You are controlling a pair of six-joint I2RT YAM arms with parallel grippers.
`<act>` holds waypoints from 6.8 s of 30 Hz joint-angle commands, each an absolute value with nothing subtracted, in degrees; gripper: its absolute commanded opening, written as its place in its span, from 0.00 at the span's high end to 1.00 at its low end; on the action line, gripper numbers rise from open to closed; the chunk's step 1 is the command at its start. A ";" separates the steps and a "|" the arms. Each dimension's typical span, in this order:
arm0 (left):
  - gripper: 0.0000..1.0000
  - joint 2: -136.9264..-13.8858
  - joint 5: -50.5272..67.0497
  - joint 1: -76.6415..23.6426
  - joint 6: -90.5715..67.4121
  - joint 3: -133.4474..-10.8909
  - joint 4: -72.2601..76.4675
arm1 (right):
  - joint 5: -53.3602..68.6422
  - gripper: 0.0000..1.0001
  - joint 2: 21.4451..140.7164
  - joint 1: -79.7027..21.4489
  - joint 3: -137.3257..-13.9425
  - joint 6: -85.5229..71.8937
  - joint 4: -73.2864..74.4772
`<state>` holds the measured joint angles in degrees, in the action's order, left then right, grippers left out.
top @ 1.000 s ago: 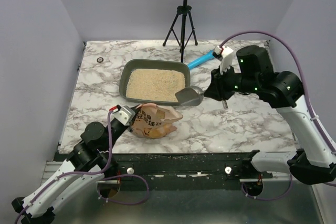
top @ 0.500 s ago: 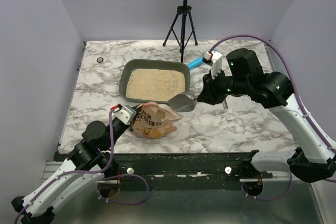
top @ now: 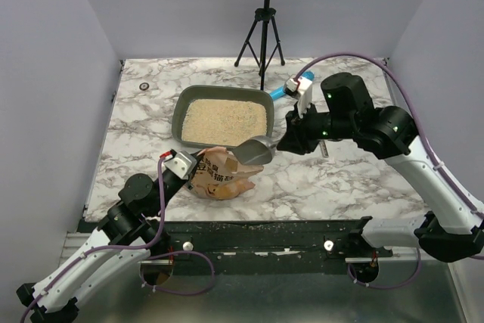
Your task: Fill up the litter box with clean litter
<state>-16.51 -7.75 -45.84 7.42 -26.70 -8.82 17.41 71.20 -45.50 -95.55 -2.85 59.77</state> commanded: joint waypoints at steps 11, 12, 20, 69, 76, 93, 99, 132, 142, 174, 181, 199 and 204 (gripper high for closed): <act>1.00 -19.16 -5.27 -43.60 5.19 -29.71 -5.19 | 27.60 0.99 79.26 -49.83 -86.22 -2.99 48.79; 1.00 -19.60 -5.10 -43.33 4.84 -29.79 -5.01 | 27.16 1.00 80.41 -50.18 -86.22 -3.60 48.26; 1.00 -19.87 -3.69 -42.71 3.60 -30.06 -5.36 | 11.89 1.00 89.90 -51.59 -91.66 -12.21 48.50; 1.00 -19.25 -6.68 -42.63 5.36 -29.09 -7.39 | 46.67 0.99 90.70 -42.01 -41.94 -55.88 -17.01; 1.00 -19.25 -4.05 -42.54 6.33 -27.95 -5.54 | 49.58 0.99 96.67 -41.57 -36.21 -70.57 -51.40; 1.00 -13.97 2.55 -41.75 7.91 -25.23 -1.14 | 54.32 0.99 105.20 -38.41 -41.58 -88.39 -87.68; 1.00 -13.80 2.99 -41.66 8.17 -24.79 -0.62 | 53.25 0.99 107.48 -37.70 -39.63 -91.66 -94.29; 1.00 -14.59 3.08 -41.49 8.53 -24.43 -0.79 | 55.02 0.99 104.33 -32.87 -33.58 -94.74 -96.07; 1.00 -14.23 6.50 -41.49 8.88 -23.56 -0.53 | 56.69 0.99 99.50 -27.07 -27.08 -96.33 -96.06; 1.00 -28.83 5.45 -48.51 8.35 -24.17 3.25 | 61.70 1.00 72.35 -18.99 -25.32 -78.49 -53.89; 1.00 -26.46 1.41 -49.13 9.23 -24.08 2.55 | 61.53 0.99 68.03 -18.28 -21.28 -77.78 -50.27; 1.00 -20.93 -10.28 -49.13 13.09 -26.18 -3.15 | 59.33 1.00 57.22 -15.65 -7.48 -78.93 -49.22; 1.00 -18.55 -14.32 -49.13 16.69 -32.41 -11.49 | 58.89 1.00 57.65 -15.56 -7.12 -77.26 -47.99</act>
